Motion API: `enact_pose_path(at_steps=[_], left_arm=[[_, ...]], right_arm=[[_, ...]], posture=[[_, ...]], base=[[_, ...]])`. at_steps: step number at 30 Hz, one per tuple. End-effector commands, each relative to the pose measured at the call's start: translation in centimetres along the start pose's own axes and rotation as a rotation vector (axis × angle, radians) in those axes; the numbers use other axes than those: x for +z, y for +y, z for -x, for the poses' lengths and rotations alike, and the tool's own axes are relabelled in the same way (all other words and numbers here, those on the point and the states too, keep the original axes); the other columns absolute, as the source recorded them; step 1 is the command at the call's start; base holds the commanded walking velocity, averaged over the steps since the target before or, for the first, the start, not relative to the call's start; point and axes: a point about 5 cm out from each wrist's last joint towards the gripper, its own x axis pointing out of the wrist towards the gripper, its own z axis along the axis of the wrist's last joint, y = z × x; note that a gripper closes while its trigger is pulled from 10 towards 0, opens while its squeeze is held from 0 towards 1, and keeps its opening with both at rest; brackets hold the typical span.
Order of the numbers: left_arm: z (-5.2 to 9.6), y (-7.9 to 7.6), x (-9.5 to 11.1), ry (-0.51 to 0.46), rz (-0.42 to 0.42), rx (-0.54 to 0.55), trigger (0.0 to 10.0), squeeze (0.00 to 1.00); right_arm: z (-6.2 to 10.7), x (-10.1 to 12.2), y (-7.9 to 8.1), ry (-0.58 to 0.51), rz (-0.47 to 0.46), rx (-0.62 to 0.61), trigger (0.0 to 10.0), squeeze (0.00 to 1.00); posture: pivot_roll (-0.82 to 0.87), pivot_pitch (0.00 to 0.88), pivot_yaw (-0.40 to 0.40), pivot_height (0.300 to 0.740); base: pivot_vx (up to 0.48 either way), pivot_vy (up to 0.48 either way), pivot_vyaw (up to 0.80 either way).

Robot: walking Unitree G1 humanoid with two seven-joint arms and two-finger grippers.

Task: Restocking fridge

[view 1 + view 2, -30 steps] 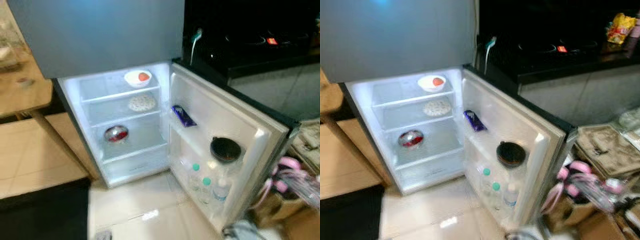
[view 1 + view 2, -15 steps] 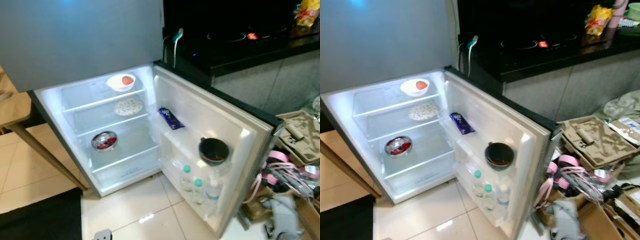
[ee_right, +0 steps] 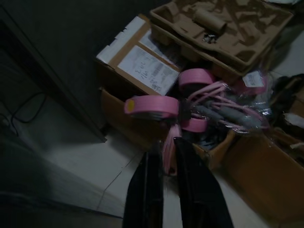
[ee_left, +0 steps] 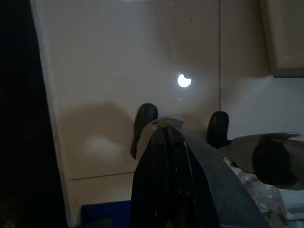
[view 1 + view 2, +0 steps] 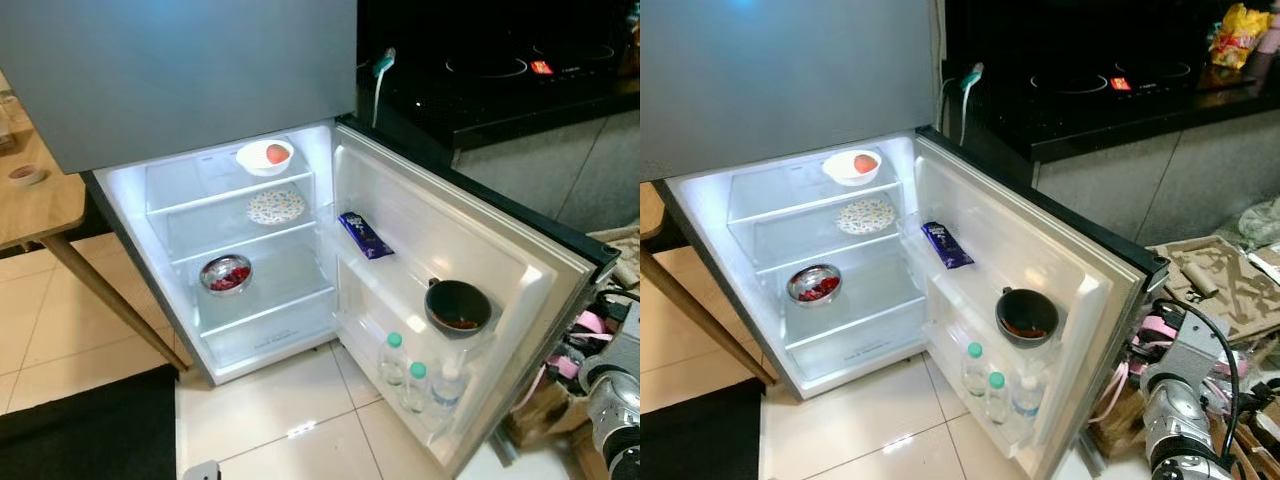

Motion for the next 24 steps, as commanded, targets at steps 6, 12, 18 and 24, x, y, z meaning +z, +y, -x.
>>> enact_pose_path(at_steps=[6, 12, 18, 24], left_arm=[[0.2, 0.6, -0.1, -0.001, 0.014, 0.016, 10.0, 0.00], [0.1, 0.4, -0.1, -0.002, 0.011, 0.009, 10.0, 0.00], [0.1, 0.4, 0.0, -0.003, 0.009, 0.005, 10.0, 0.00], [0.1, 0.4, 0.0, -0.002, 0.009, 0.003, 10.0, 0.00]], right_arm=[[-0.7, 3.3, 5.8, -0.105, -0.021, 0.356, 10.0, 0.00], [1.5, 1.4, 11.6, -0.036, 0.067, 0.947, 10.0, 0.00], [5.3, -1.3, 15.5, 0.086, 0.056, 1.488, 10.0, 0.00], [8.1, -2.0, 17.1, 0.146, 0.010, 1.772, 10.0, 0.00]], posture=[[-0.12, 0.000, 0.050, 0.740], [-0.12, 0.000, 0.050, 0.740], [-0.12, 0.000, 0.050, 0.740], [-0.12, 0.000, 0.053, 0.740]], base=[[0.000, 0.000, 0.00], [0.000, 0.000, 0.00], [0.000, 0.000, 0.00], [0.000, 0.000, 0.00]])
